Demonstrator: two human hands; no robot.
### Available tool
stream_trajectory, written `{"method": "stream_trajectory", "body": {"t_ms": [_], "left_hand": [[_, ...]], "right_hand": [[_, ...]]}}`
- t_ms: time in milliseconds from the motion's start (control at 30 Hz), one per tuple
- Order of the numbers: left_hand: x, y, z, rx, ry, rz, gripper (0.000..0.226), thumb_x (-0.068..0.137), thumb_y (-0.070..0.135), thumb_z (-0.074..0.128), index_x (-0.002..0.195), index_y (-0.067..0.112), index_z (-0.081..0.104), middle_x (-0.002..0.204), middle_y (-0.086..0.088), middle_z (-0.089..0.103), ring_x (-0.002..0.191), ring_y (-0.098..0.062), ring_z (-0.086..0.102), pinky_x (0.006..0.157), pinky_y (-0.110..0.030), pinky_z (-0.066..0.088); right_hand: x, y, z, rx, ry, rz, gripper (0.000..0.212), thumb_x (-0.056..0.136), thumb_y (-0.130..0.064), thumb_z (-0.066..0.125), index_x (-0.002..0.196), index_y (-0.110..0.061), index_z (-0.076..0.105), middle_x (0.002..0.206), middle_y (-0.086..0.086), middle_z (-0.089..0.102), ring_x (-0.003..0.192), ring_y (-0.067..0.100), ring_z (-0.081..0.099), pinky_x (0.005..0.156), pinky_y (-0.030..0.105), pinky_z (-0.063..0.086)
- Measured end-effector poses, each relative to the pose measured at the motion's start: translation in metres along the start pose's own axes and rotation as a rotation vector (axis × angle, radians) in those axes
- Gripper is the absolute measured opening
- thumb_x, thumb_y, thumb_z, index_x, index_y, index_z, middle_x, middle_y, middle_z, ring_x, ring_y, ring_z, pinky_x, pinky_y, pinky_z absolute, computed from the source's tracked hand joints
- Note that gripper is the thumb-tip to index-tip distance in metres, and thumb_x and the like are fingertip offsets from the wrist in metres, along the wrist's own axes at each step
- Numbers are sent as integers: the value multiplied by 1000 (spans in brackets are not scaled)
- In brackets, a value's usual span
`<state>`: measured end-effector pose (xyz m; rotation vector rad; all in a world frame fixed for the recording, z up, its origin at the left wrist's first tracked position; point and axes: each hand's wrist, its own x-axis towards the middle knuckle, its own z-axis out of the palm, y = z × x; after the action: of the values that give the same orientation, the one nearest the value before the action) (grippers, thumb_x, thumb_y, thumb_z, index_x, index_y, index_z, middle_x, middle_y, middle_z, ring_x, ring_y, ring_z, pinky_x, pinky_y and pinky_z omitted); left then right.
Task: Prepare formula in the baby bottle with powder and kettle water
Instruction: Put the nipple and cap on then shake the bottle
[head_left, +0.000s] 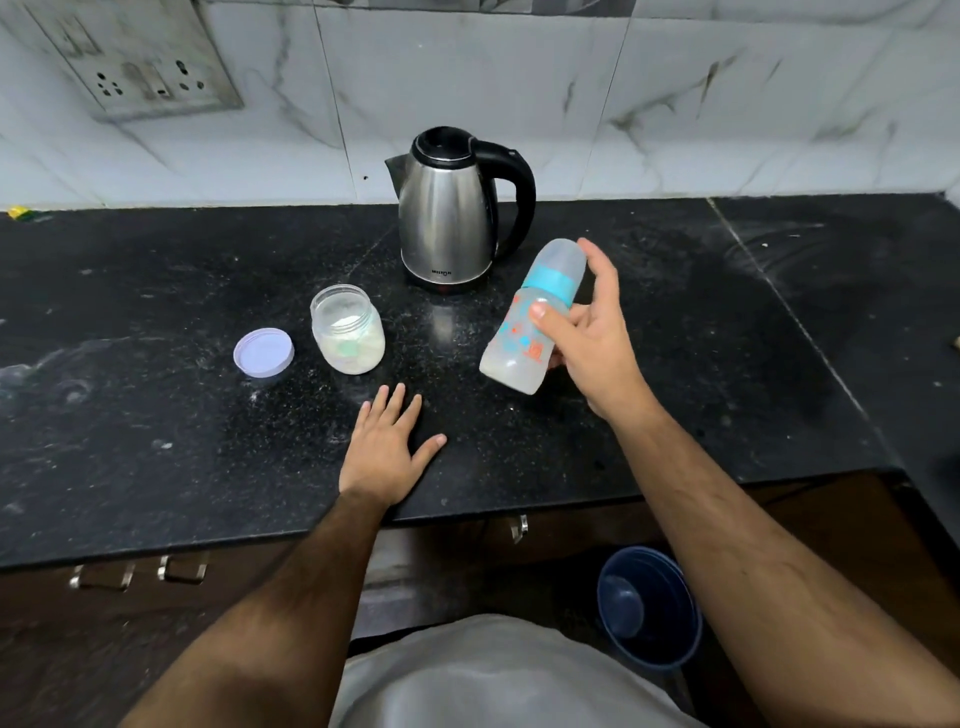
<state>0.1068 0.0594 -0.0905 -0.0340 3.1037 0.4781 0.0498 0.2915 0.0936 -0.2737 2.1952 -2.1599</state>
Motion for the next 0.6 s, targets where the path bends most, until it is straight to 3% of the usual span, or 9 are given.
{"method": "stream_trajectory", "body": {"t_ms": [100,233,400,467,533,600], "left_hand": [[-1,1,0,3,4,-8,87,86,75,18,152,22,31,163,-4,19,152,-20,5,124,-39,3],[-1,2,-1,-11,17,-11,86,86,76,19,152,21,33,163,-4,21,152,-20,7,124,-39,5],[-1,1,-1,-6,17,-20,86,86,76,20,152,22,34,163,-3,21,152,-19,7,124,-39,6],[-1,1,-1,-7,19,-21,85,86,75,20,152,22,34,163,-3,20,152,-19,8,124,-39,5],[-1,1,0,-6,28,-19,84,87,75,21,152,22,34,163,-3,21,152,-19,8,124,-39,5],[-1,2,-1,-5,30,-20,84,87,74,21,151,22,34,162,-3,21,152,-19,8,124,-39,6]], "right_hand": [[1,-1,-2,50,-11,-37,74,93,-7,65,148,-30,22,99,12,72,89,26,74,77,38,60],[11,-2,-2,207,191,-37,72,94,-8,62,150,-25,20,88,1,73,77,21,72,57,34,56],[-8,12,4,163,-89,-3,78,86,-10,66,149,-25,23,109,17,70,90,26,73,76,40,58],[-7,8,1,253,6,-7,77,87,-10,64,150,-22,22,119,20,65,90,23,72,71,35,58],[-5,4,-2,316,158,-28,73,92,-9,62,151,-21,20,114,15,65,87,22,71,68,33,58],[-8,1,-3,296,157,-26,71,93,-10,62,150,-23,21,115,14,65,89,23,71,71,35,58]]}}
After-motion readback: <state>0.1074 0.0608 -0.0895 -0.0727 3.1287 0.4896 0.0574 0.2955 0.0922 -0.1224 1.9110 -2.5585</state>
